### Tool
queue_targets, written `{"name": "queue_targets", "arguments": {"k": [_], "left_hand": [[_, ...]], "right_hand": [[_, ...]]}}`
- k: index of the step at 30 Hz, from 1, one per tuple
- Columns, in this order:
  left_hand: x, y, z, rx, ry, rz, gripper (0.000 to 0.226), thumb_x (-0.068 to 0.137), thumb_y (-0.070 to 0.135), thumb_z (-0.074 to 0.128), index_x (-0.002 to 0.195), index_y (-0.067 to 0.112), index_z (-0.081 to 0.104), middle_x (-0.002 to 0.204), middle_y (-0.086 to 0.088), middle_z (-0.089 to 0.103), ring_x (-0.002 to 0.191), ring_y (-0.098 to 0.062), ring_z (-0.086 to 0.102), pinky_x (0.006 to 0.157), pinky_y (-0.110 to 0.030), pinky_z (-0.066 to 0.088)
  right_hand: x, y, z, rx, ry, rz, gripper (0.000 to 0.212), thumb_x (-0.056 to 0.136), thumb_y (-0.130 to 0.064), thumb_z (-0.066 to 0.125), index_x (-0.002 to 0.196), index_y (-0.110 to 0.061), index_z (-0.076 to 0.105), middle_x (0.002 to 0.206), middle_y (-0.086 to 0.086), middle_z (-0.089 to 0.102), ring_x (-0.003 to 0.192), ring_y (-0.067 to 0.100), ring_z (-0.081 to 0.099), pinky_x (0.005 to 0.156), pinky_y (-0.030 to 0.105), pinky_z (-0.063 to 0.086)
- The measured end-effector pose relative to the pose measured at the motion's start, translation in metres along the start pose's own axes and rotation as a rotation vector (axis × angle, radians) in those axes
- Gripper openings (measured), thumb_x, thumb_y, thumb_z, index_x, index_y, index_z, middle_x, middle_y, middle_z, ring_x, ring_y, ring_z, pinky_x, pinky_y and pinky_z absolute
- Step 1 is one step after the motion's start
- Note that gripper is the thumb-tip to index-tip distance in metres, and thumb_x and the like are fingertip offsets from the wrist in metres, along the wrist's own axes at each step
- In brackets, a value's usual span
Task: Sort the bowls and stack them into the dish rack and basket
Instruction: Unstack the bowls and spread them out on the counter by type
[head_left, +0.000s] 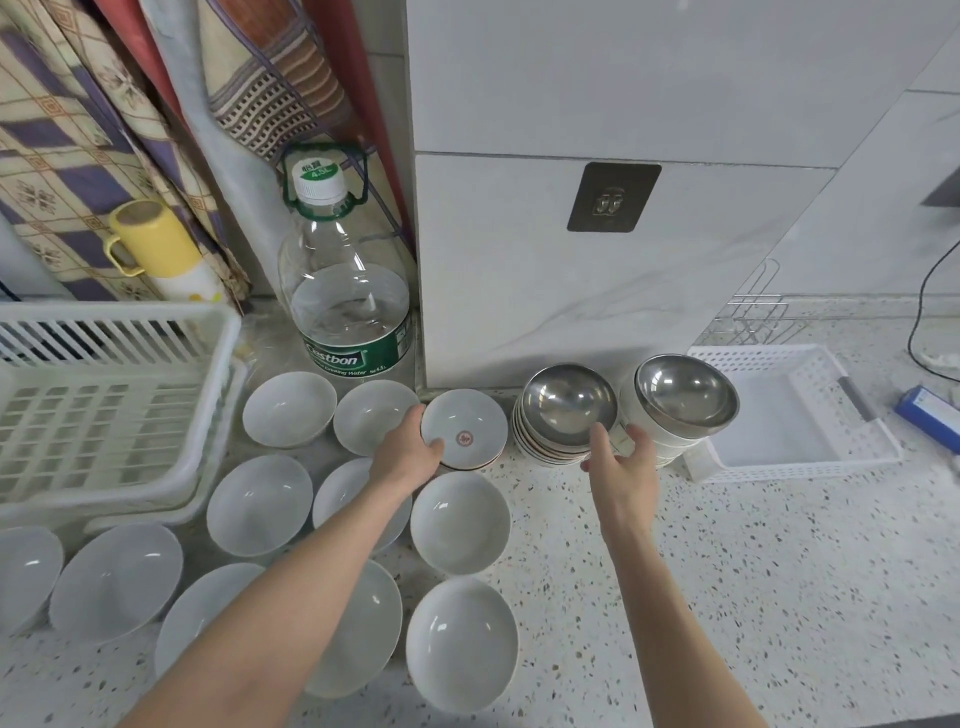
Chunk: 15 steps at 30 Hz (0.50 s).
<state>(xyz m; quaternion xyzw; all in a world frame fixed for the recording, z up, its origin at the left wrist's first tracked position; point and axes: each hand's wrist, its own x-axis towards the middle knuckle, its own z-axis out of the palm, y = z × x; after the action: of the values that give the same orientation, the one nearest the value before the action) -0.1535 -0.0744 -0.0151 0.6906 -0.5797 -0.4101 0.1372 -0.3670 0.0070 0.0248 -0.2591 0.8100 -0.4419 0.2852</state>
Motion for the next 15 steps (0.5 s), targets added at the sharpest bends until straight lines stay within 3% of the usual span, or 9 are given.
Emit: {"name": "queue_targets", "arguments": {"k": [4,7,11,15], "left_hand": [[0.004,-0.001,0.004,-0.105,0.002,-0.005,0.051,0.088,0.006,0.047,0.133,0.029,0.046,0.107,-0.009,0.069,0.081,-0.031,0.073,0.081,-0.047,0.058],[0.007,-0.001,0.003,-0.11,0.007,0.002,0.052,0.087,0.004,0.043,0.13,0.034,0.047,0.098,-0.003,0.07,0.062,-0.022,0.073,0.068,-0.038,0.06],[0.011,0.002,0.001,-0.085,0.017,0.03,0.054,0.087,0.004,0.041,0.13,0.036,0.047,0.1,-0.002,0.07,0.063,-0.023,0.073,0.077,-0.043,0.059],[0.007,0.004,-0.001,-0.101,0.023,0.024,0.053,0.09,0.003,0.039,0.129,0.038,0.045,0.092,-0.006,0.069,0.063,-0.025,0.072,0.06,-0.033,0.057]], "right_hand": [[0.009,-0.005,0.003,-0.033,-0.044,0.02,0.063,0.088,-0.045,0.05,0.147,-0.027,0.034,0.067,-0.006,0.069,0.071,0.004,0.063,0.062,0.031,0.045],[0.012,-0.007,0.006,-0.062,-0.058,0.008,0.063,0.089,-0.037,0.051,0.148,-0.026,0.033,0.064,-0.008,0.066,0.071,0.015,0.067,0.062,0.035,0.049],[0.016,-0.005,0.009,-0.066,-0.062,0.011,0.061,0.088,-0.025,0.048,0.147,-0.024,0.035,0.069,0.002,0.068,0.06,0.016,0.059,0.057,0.033,0.047],[0.015,-0.003,0.01,-0.006,-0.068,-0.001,0.062,0.087,-0.022,0.047,0.148,-0.027,0.036,0.078,-0.006,0.068,0.06,0.008,0.06,0.054,0.028,0.044]]}}
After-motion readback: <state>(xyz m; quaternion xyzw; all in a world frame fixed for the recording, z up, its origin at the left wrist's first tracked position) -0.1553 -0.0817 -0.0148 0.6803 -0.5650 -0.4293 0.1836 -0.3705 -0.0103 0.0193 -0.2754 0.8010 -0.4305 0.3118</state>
